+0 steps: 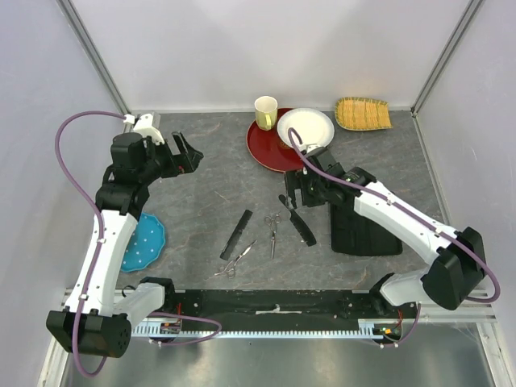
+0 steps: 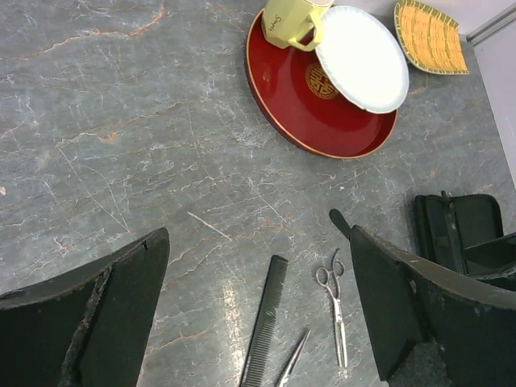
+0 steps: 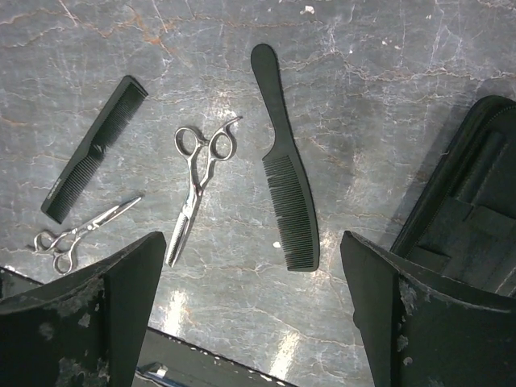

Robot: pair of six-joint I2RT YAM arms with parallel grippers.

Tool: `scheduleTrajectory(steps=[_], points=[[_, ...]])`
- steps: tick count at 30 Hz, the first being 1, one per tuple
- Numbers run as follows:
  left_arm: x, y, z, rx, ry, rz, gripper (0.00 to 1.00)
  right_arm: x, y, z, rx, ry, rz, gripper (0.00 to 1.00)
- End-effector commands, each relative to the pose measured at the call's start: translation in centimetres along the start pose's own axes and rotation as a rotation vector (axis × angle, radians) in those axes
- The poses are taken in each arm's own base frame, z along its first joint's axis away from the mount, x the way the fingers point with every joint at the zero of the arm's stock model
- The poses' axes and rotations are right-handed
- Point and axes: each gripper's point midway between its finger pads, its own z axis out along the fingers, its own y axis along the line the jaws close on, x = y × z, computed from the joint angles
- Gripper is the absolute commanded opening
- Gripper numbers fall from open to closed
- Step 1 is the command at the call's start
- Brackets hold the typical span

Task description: Sort the hair-cutting tools

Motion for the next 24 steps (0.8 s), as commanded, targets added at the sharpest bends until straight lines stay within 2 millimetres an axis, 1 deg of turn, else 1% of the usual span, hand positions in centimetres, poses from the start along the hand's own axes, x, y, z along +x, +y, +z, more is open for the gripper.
scheduleTrajectory(steps=[1, 2, 3, 4, 6, 7, 9, 10, 12, 13, 15, 16, 17, 18, 19, 20, 22, 24], points=[[-1.3, -0.6, -0.5, 0.015, -0.052, -0.018, 1.0, -0.1, -0.4, 1.4, 0.073, -0.022, 0.019, 0.96], [-1.2, -0.4, -0.5, 0.008, -0.051, -0.019, 1.0, 0.1, -0.7, 1.7, 0.087, -0.012, 0.015, 0.94], [-1.2, -0.3, -0.5, -0.001, -0.053, -0.018, 1.0, 0.1, -0.8, 1.9, 0.09, 0.001, -0.029, 0.9], [-1.3, 0.3, -0.5, -0.035, -0.062, -0.024, 1.0, 0.6, -1.0, 2.6, 0.097, 0.037, -0.068, 0.89], [-1.3, 0.7, -0.7, -0.054, -0.072, -0.027, 1.0, 0.5, -2.0, 2.8, 0.156, 0.068, -0.135, 0.87], [-1.4, 1.0, -0.7, -0.072, -0.08, -0.029, 1.0, 0.9, -2.5, 3.5, 0.183, 0.098, -0.158, 0.87], [-1.4, 1.2, -0.8, -0.086, -0.085, -0.026, 1.0, 0.8, -3.1, 3.9, 0.212, 0.117, -0.19, 0.86], [-1.5, 1.3, -0.9, -0.091, -0.087, -0.027, 1.0, 1.2, -3.2, 4.5, 0.215, 0.139, -0.218, 0.86], [-1.2, 1.6, -0.9, -0.103, -0.086, -0.019, 1.0, 1.0, -3.0, 5.0, 0.208, 0.15, -0.239, 0.84], [-1.2, 1.7, -1.0, -0.105, -0.086, -0.013, 1.0, 1.4, -3.1, 5.7, 0.209, 0.175, -0.25, 0.82], [-1.1, 1.7, -1.1, -0.1, -0.088, 0.008, 1.0, 1.6, -2.5, 6.3, 0.178, 0.199, -0.266, 0.75], [-1.1, 1.7, -1.1, -0.101, -0.091, 0.009, 1.0, 2.0, -2.5, 6.9, 0.174, 0.22, -0.279, 0.72], [-1.0, 1.7, -1.2, -0.1, -0.092, 0.012, 1.0, 2.2, -2.5, 7.2, 0.173, 0.232, -0.28, 0.67], [-0.9, 1.8, -1.2, -0.101, -0.094, 0.01, 0.99, 2.1, -2.6, 7.4, 0.177, 0.236, -0.282, 0.65], [-0.8, 1.7, -1.3, -0.099, -0.097, 0.01, 0.99, 2.6, -2.5, 7.9, 0.171, 0.257, -0.289, 0.63], [-0.7, 1.7, -1.2, -0.093, -0.096, 0.009, 0.99, 2.5, -2.4, 8.1, 0.163, 0.261, -0.302, 0.61], [-0.6, 1.3, -1.3, -0.07, -0.1, 0.012, 0.99, 2.9, -2.3, 8.8, 0.158, 0.283, -0.31, 0.59], [-0.3, 1.1, -1.3, -0.052, -0.093, 0.012, 0.99, 2.8, -2.1, 9.6, 0.151, 0.287, -0.319, 0.56]])
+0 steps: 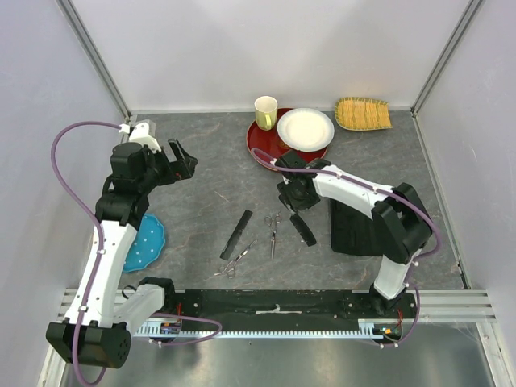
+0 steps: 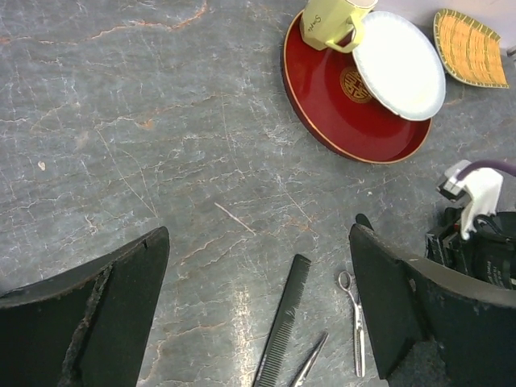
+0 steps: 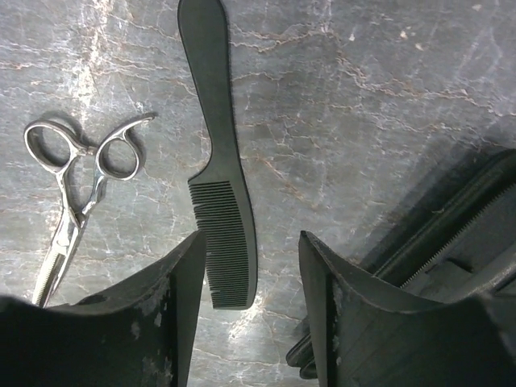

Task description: Sort the hair-cutting tools

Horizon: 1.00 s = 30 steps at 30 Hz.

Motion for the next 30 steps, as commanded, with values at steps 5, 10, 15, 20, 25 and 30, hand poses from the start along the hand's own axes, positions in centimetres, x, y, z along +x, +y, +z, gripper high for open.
scheduleTrajectory(steps=[5, 10, 15, 20, 25, 30], points=[[-0.5, -1.1, 0.1, 0.067, -0.031, 0.013, 0.98, -2.6, 1.3, 1.7, -0.041, -0.023, -0.052, 0.54], [-0.1, -1.5, 0.5, 0.098, -0.006, 0.008, 0.96, -3.1, 1.8, 3.2, -0.057, -0.008, -0.08, 0.54], [0.0, -1.7, 0.8, 0.109, 0.003, 0.004, 0.96, -2.9, 2.0, 4.5, -0.058, 0.018, -0.093, 0.52], [0.1, -1.9, 0.8, 0.119, 0.011, 0.011, 0.96, -2.7, 1.7, 5.5, -0.07, 0.041, -0.084, 0.43], [0.4, -1.9, 1.0, 0.122, 0.022, 0.013, 0.96, -2.0, 1.2, 6.1, -0.112, 0.078, -0.061, 0.37], [0.3, -1.9, 1.1, 0.126, 0.021, 0.019, 0.96, -1.0, 1.1, 7.0, -0.112, 0.145, -0.064, 0.34]])
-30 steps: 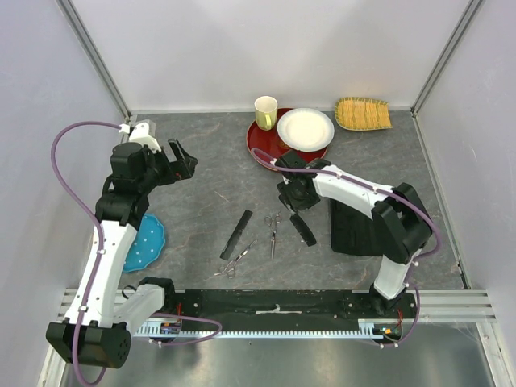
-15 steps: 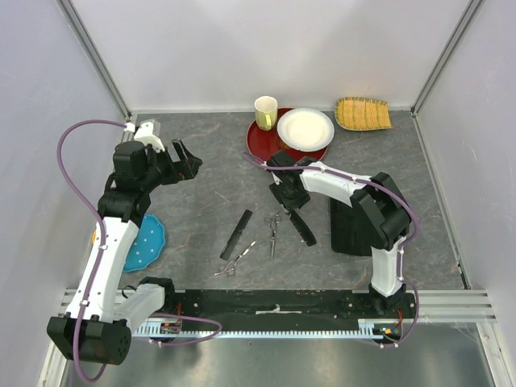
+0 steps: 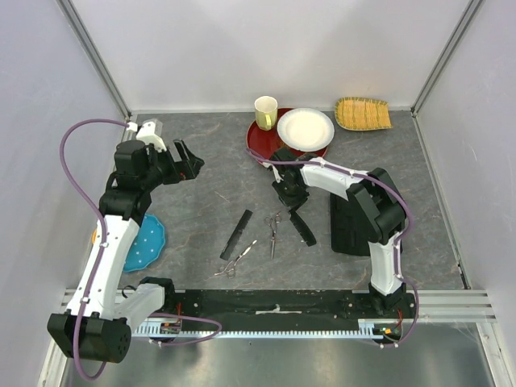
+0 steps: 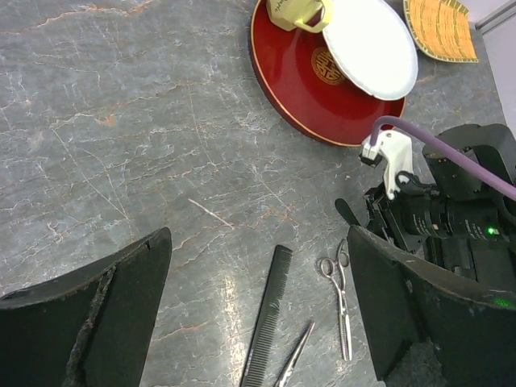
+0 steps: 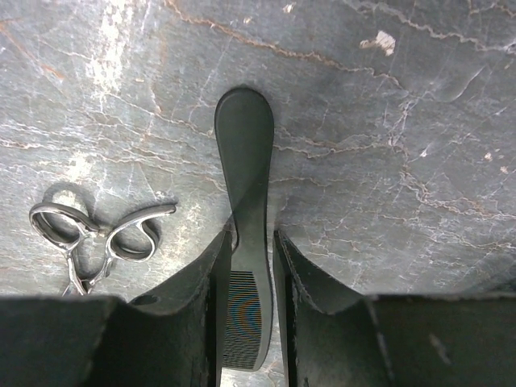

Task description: Sort the hair-cutting tools

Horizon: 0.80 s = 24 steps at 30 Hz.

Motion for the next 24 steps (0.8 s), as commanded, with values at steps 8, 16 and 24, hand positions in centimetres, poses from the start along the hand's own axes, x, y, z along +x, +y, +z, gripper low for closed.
scheduleTrajectory(steps=[8, 16, 24], points=[[-0.6, -0.6, 0.4, 0.043, -0.016, 0.022, 0.95, 2.0, 0.1, 2.3, -0.023, 0.119, 0.033, 0.35], [-0.2, -0.9, 0.6, 0.062, 0.0, 0.016, 0.95, 2.6, 0.6, 3.0, -0.05, 0.146, 0.055, 0.28], [0.8, -1.4, 0.9, 0.101, 0.037, -0.013, 0.95, 2.3, 0.8, 2.8, -0.033, 0.127, 0.046, 0.15]])
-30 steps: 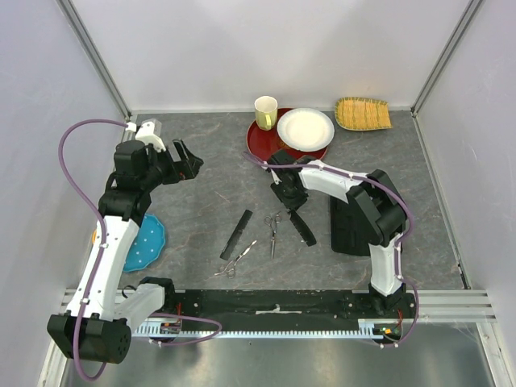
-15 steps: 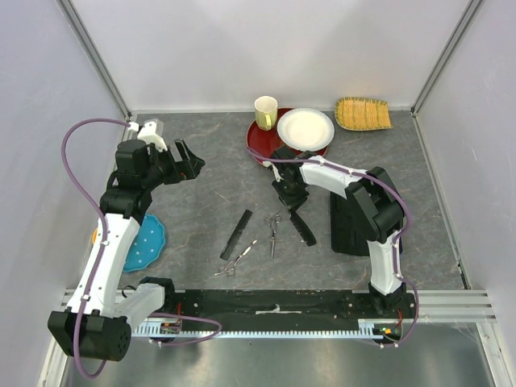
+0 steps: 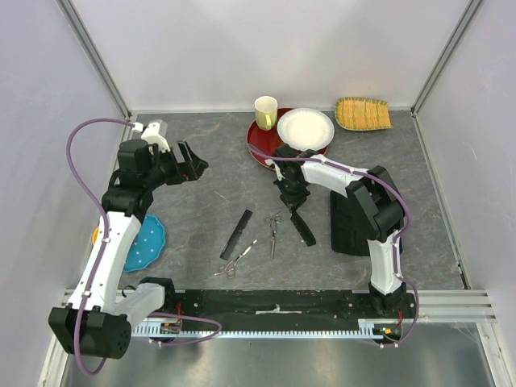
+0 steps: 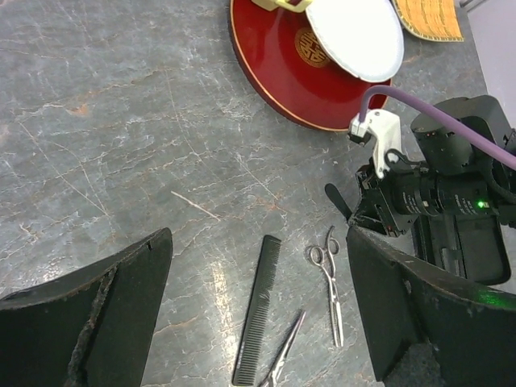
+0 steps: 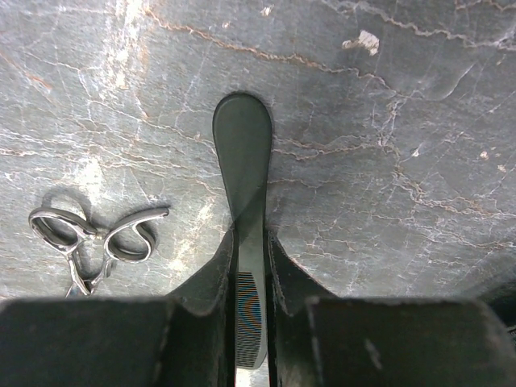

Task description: Sort the hair-cutting tools

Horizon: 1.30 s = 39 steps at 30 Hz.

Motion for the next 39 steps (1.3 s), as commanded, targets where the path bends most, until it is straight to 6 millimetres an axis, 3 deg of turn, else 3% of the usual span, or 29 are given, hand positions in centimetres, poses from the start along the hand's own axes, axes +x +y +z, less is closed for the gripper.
scheduleTrajectory(steps=[1, 3, 7, 9, 22, 39], points=[[0.1, -0.8, 0.5, 0.055, -0.002, -0.015, 0.95, 2.2, 0.5, 2.8, 0.002, 0.086, 0.005, 0.16], [0.4, -0.9, 0.6, 0.069, 0.005, -0.026, 0.95, 2.2, 0.7, 2.8, 0.004, 0.085, 0.005, 0.18], [1.5, -1.0, 1.1, 0.084, 0.031, -0.079, 0.95, 2.2, 1.1, 2.9, 0.01, 0.076, -0.004, 0.34], [1.9, -1.1, 1.3, 0.097, 0.04, -0.093, 0.95, 2.3, 1.1, 3.1, 0.021, 0.079, -0.008, 0.34], [6.3, -1.3, 3.2, 0.179, 0.162, -0.213, 0.94, 2.6, 1.1, 3.8, 0.053, 0.089, -0.007, 0.18], [11.3, -3.3, 6.1, 0.341, 0.325, -0.362, 0.92, -0.5, 2.3, -0.3, 0.001, -0.068, -0.018, 0.11]])
